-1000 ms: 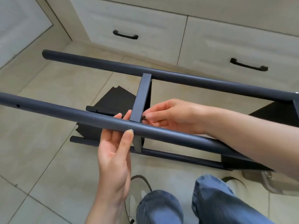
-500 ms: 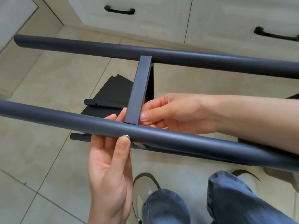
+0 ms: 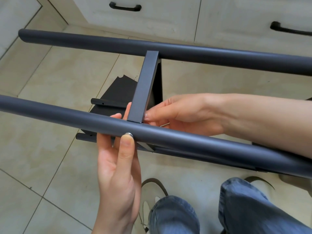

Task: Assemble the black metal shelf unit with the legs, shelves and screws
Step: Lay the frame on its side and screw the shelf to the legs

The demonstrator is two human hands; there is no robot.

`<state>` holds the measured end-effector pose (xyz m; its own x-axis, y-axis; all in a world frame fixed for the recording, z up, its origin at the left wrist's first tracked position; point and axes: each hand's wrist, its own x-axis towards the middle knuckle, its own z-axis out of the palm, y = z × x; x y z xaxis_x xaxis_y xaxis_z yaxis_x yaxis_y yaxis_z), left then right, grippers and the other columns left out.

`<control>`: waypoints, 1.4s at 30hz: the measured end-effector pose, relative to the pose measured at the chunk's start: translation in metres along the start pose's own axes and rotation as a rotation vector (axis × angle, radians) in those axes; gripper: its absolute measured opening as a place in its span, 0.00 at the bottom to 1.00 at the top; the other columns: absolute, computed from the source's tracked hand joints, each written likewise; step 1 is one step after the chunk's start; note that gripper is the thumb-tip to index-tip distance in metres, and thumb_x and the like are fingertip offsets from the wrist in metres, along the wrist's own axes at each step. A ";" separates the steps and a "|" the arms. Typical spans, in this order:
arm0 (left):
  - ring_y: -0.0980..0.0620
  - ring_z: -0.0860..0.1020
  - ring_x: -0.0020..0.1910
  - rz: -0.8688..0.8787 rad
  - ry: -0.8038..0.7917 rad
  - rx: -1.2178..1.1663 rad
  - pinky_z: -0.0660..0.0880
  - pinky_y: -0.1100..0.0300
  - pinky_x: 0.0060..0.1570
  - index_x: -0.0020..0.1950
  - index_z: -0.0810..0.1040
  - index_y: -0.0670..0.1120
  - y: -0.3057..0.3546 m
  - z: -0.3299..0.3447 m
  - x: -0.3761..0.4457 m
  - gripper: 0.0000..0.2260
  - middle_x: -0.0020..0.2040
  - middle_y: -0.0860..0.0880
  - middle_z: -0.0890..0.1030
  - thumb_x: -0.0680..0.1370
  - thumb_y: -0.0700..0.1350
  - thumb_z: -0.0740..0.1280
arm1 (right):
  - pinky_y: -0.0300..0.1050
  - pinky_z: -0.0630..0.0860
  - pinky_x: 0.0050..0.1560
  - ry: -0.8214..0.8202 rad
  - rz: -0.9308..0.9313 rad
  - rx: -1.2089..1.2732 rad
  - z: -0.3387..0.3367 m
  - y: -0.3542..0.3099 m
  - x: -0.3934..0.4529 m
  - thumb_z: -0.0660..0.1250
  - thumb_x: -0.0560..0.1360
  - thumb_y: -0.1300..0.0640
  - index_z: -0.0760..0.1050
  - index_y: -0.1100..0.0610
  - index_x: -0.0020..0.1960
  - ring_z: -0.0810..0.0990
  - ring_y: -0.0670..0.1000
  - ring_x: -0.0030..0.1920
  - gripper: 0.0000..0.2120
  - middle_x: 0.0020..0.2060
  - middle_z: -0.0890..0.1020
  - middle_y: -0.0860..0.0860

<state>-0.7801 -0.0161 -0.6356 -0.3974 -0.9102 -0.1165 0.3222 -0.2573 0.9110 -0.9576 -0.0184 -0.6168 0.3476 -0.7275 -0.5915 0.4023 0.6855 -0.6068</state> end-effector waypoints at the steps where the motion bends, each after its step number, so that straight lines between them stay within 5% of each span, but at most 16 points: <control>1: 0.49 0.76 0.65 -0.001 0.001 -0.002 0.71 0.61 0.66 0.68 0.70 0.49 0.000 0.000 0.000 0.29 0.67 0.46 0.78 0.72 0.56 0.76 | 0.35 0.79 0.35 0.006 0.010 -0.008 0.001 0.000 0.001 0.64 0.79 0.56 0.79 0.60 0.52 0.78 0.47 0.36 0.08 0.44 0.77 0.56; 4: 0.49 0.76 0.64 -0.006 -0.005 0.001 0.71 0.60 0.66 0.67 0.71 0.49 0.000 -0.003 0.001 0.29 0.65 0.47 0.79 0.71 0.56 0.77 | 0.36 0.79 0.37 0.010 0.021 0.000 0.000 0.000 0.002 0.64 0.79 0.55 0.78 0.58 0.57 0.77 0.47 0.37 0.10 0.42 0.77 0.54; 8: 0.50 0.77 0.61 -0.003 -0.002 0.002 0.72 0.60 0.66 0.66 0.73 0.50 0.000 -0.004 0.002 0.28 0.61 0.49 0.80 0.71 0.56 0.77 | 0.39 0.80 0.41 -0.046 0.058 -0.028 -0.005 -0.004 -0.002 0.67 0.76 0.56 0.82 0.57 0.40 0.80 0.48 0.38 0.09 0.41 0.79 0.52; 14: 0.50 0.78 0.60 -0.007 -0.005 0.008 0.73 0.60 0.64 0.64 0.74 0.51 0.000 -0.004 0.001 0.26 0.61 0.49 0.81 0.70 0.56 0.78 | 0.41 0.78 0.45 0.012 0.101 -0.106 -0.001 -0.001 0.003 0.65 0.79 0.50 0.79 0.57 0.54 0.78 0.48 0.38 0.12 0.41 0.79 0.53; 18: 0.49 0.79 0.61 -0.011 0.007 0.014 0.73 0.59 0.65 0.64 0.75 0.52 0.000 -0.005 0.000 0.26 0.62 0.48 0.81 0.70 0.57 0.78 | 0.39 0.79 0.42 0.030 0.068 -0.062 0.004 -0.003 0.006 0.64 0.80 0.54 0.80 0.59 0.54 0.79 0.46 0.36 0.10 0.34 0.80 0.50; 21: 0.48 0.78 0.64 -0.014 0.004 0.014 0.72 0.57 0.68 0.64 0.76 0.53 -0.001 -0.006 0.001 0.27 0.63 0.47 0.81 0.69 0.57 0.79 | 0.48 0.78 0.56 -0.006 0.062 -0.085 -0.005 -0.004 0.003 0.68 0.75 0.55 0.79 0.59 0.61 0.79 0.51 0.46 0.16 0.44 0.82 0.52; 23: 0.48 0.78 0.64 -0.016 -0.002 0.016 0.72 0.58 0.67 0.65 0.75 0.53 -0.001 -0.004 0.001 0.27 0.63 0.48 0.81 0.69 0.57 0.78 | 0.53 0.74 0.64 -0.046 0.072 -0.127 -0.010 -0.005 0.001 0.70 0.69 0.54 0.80 0.58 0.57 0.77 0.53 0.52 0.18 0.51 0.80 0.54; 27: 0.48 0.78 0.63 -0.014 0.004 0.024 0.73 0.59 0.66 0.64 0.76 0.54 -0.001 -0.005 0.001 0.26 0.62 0.48 0.81 0.69 0.57 0.78 | 0.51 0.76 0.59 -0.020 0.072 -0.140 -0.008 -0.005 0.001 0.71 0.68 0.52 0.81 0.57 0.46 0.78 0.52 0.48 0.11 0.47 0.80 0.54; 33: 0.50 0.79 0.60 -0.022 0.009 0.041 0.73 0.59 0.64 0.65 0.75 0.52 -0.001 -0.006 0.001 0.28 0.60 0.50 0.81 0.69 0.58 0.78 | 0.41 0.78 0.44 0.022 0.061 -0.133 -0.004 -0.002 0.007 0.65 0.80 0.53 0.79 0.57 0.50 0.78 0.47 0.37 0.08 0.35 0.80 0.49; 39: 0.51 0.79 0.59 -0.011 -0.020 0.042 0.73 0.59 0.64 0.65 0.74 0.52 -0.001 -0.005 0.002 0.28 0.59 0.50 0.82 0.69 0.58 0.78 | 0.49 0.74 0.59 -0.070 0.094 -0.151 -0.011 -0.010 -0.002 0.69 0.71 0.53 0.80 0.56 0.48 0.76 0.52 0.50 0.08 0.46 0.80 0.53; 42: 0.51 0.79 0.58 0.000 -0.012 0.044 0.73 0.59 0.65 0.66 0.73 0.51 0.000 -0.002 0.002 0.30 0.58 0.50 0.82 0.69 0.58 0.78 | 0.50 0.74 0.61 -0.024 0.098 -0.156 -0.012 -0.007 0.003 0.68 0.77 0.52 0.81 0.56 0.50 0.77 0.51 0.48 0.08 0.44 0.80 0.53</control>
<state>-0.7794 -0.0190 -0.6369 -0.4074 -0.9064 -0.1117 0.2842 -0.2421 0.9277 -0.9693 -0.0247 -0.6205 0.3998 -0.6563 -0.6398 0.2297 0.7475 -0.6233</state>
